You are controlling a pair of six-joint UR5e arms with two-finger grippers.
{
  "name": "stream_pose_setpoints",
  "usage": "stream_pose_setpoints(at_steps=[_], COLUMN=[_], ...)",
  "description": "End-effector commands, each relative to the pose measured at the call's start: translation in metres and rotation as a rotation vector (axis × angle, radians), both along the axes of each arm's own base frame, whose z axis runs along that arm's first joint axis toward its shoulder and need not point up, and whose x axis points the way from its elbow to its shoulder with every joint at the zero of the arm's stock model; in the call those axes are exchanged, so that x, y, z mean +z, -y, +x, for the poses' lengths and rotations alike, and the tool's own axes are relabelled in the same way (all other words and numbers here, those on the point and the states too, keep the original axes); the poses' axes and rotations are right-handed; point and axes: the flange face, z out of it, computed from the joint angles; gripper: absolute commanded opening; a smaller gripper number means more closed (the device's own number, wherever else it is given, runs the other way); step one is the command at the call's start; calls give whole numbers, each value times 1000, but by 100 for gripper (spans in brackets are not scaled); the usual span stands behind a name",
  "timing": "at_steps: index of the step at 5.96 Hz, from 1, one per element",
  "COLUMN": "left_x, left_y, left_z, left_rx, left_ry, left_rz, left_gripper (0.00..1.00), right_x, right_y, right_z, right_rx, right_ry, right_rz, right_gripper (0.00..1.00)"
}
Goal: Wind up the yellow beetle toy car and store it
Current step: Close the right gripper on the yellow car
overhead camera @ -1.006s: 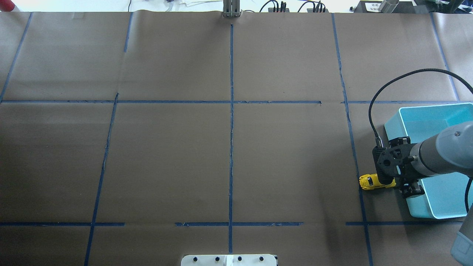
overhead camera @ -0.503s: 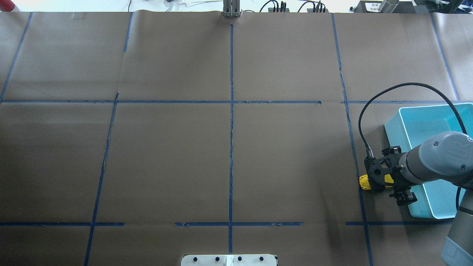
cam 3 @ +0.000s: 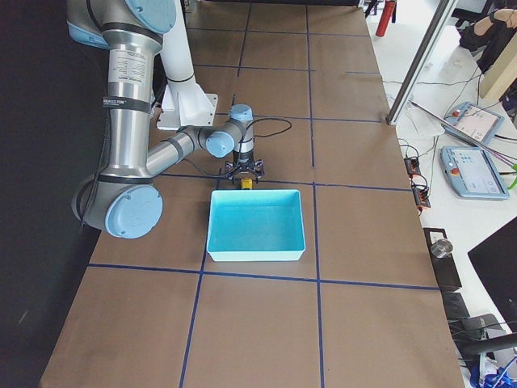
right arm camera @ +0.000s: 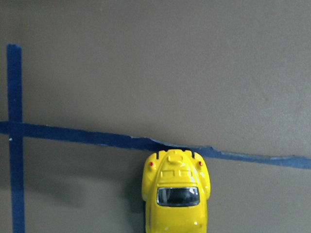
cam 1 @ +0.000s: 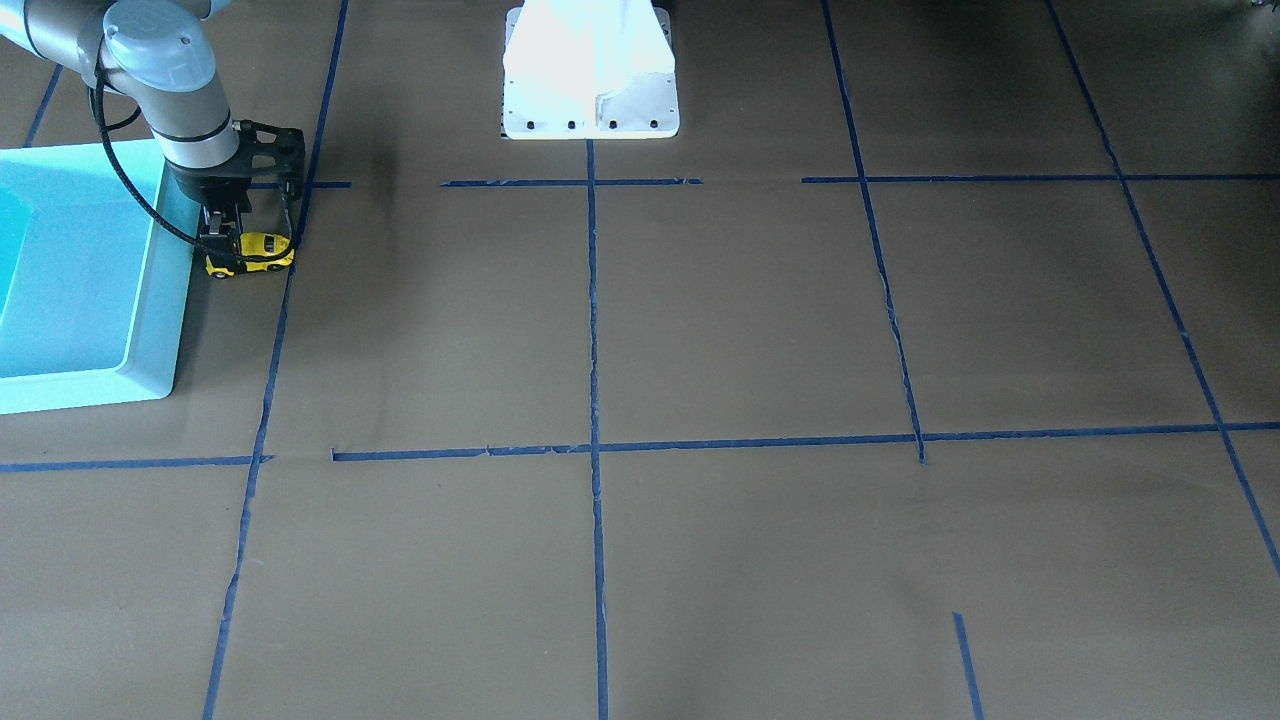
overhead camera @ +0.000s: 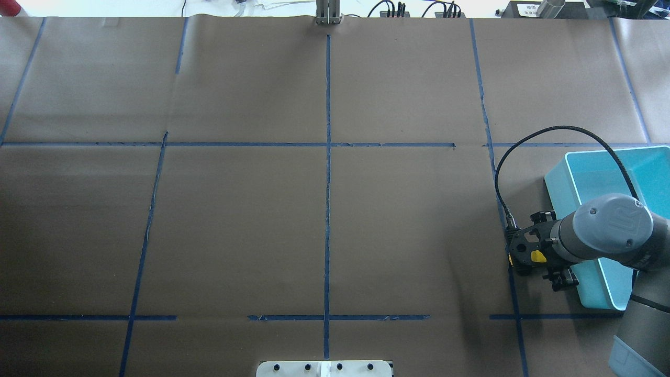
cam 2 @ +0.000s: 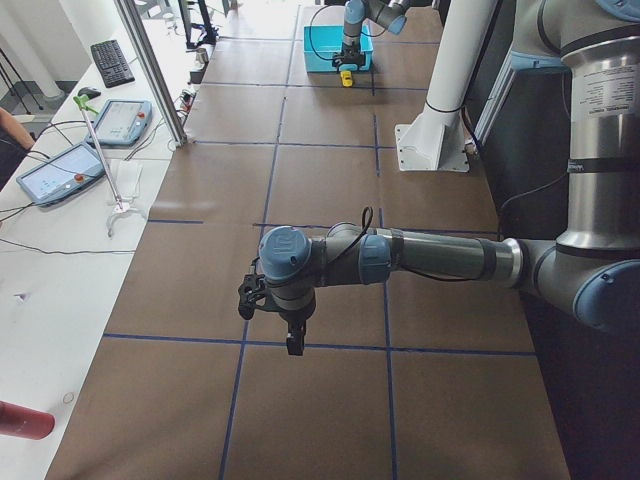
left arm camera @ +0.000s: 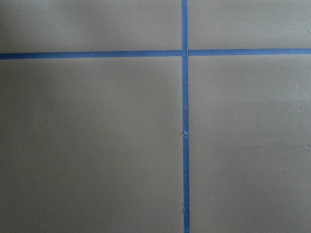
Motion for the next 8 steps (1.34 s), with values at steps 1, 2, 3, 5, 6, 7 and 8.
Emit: stream_pose_setpoints(at_steps=[1,2,3,5,6,7,8], left_x=[1,1,1,1,1,1,1], left_y=[-1,-1,-1,-1,-1,-1,-1], left_z=[0,0,0,-1,-1,-1,-1], left_rx=[0,0,0,-1,-1,-1,-1], left_ry=[0,1,0,1,1,1,1], left_rz=[-2,-2,-2,-2,-2,-2,-2], left_gripper=[100,100,100,100,100,100,100], right_x=[12,11,9,13,10,2,-25], right_y=[-4,-3,-2,-5,4,15,23], right_z=[-10,-12,-9,-12,-6,8,30], right_rx=[-14,-14,3,-33,-52,-35,-16], right_ry=[-23,-19,-16,-24,-19,-3,12], right_rz=[1,2,-3,2,22,29,-25], right_gripper=[99,91,59,15,3,0,0])
